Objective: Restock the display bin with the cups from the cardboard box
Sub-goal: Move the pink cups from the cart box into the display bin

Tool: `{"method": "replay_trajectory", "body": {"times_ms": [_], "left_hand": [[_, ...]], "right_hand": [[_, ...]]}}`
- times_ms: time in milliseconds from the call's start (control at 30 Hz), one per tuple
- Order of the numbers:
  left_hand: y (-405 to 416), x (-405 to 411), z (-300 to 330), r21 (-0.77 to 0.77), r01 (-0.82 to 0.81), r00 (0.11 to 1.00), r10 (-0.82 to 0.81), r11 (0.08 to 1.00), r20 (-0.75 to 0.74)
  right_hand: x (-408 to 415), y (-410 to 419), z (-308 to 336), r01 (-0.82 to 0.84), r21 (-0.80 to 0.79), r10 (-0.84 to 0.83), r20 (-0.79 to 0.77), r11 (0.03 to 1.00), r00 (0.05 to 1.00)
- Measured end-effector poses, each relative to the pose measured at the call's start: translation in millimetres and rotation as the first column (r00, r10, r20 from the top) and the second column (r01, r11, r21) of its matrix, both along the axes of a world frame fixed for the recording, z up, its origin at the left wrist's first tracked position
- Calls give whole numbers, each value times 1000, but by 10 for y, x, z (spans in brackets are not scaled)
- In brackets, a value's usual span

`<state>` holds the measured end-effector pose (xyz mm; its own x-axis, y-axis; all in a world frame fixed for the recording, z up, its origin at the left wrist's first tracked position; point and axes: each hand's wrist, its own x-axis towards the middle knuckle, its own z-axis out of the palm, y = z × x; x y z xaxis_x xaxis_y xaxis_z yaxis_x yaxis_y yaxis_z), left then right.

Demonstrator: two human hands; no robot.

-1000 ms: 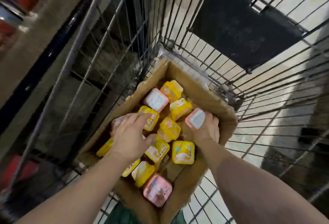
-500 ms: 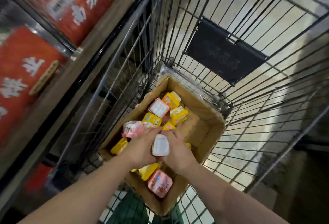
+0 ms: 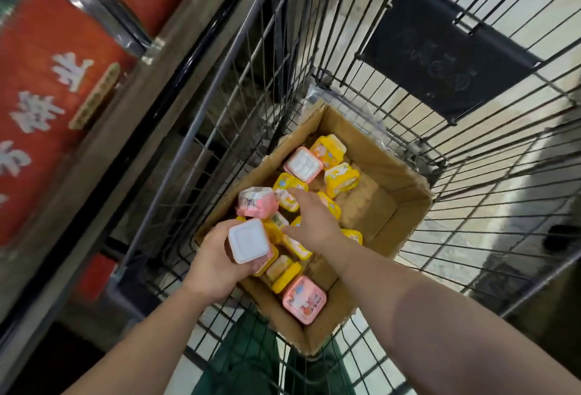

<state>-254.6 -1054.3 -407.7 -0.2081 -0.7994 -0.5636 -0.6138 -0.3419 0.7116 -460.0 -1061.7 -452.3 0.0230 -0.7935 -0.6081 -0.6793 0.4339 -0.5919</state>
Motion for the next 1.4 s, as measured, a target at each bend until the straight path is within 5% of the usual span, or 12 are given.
{"method": "replay_trajectory", "body": {"times_ms": [367, 567, 933, 1400], "left_hand": [[-20, 148, 92, 67, -195, 979, 199, 978, -42], [-14, 176, 264, 109, -202, 964, 218, 973, -153], [187, 106, 947, 73, -124, 928, 142, 990, -344], [2090, 1249, 2390, 34, -433, 762, 386, 901, -520]], "right_hand": [[470, -282, -214, -70, -48, 69, -26, 996, 997], [85, -127, 393, 265, 95, -272, 59, 959, 961], [28, 573, 1536, 471, 221, -518, 290, 854, 805], [1016, 1756, 2883, 77, 166, -147, 465, 983, 873]]}}
